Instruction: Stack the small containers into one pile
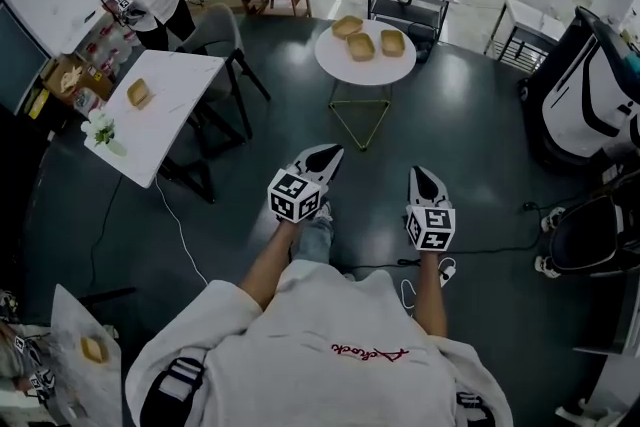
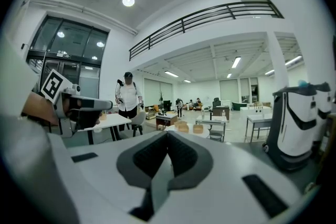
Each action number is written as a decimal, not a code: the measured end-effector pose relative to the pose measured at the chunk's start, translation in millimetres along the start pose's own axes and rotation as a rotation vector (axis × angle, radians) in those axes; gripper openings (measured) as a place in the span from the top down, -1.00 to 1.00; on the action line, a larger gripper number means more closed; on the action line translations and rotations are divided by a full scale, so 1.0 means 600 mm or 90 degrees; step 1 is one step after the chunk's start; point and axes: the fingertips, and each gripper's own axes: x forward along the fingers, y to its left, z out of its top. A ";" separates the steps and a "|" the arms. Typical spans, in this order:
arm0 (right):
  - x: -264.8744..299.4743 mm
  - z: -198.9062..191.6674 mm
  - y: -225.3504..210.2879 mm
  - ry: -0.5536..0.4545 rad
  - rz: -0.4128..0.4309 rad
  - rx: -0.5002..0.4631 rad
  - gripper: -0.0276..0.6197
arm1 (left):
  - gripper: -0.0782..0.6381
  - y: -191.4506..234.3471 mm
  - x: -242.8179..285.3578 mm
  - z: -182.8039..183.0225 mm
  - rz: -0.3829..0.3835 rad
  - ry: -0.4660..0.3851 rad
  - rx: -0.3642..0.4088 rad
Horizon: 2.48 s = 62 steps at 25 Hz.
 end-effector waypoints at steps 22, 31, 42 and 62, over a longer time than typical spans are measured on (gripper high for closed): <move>0.161 0.007 -0.017 0.014 0.043 -0.015 0.85 | 0.73 0.127 0.089 -0.005 0.017 -0.011 -0.022; 0.258 0.024 -0.064 0.027 0.026 -0.018 0.85 | 0.73 0.205 0.173 0.008 0.006 -0.014 -0.033; 0.417 0.064 -0.113 0.044 0.006 -0.024 0.85 | 0.73 0.347 0.287 0.046 -0.002 -0.022 -0.053; 0.652 0.131 -0.128 0.055 -0.019 -0.045 0.85 | 0.73 0.556 0.417 0.084 -0.030 -0.035 -0.078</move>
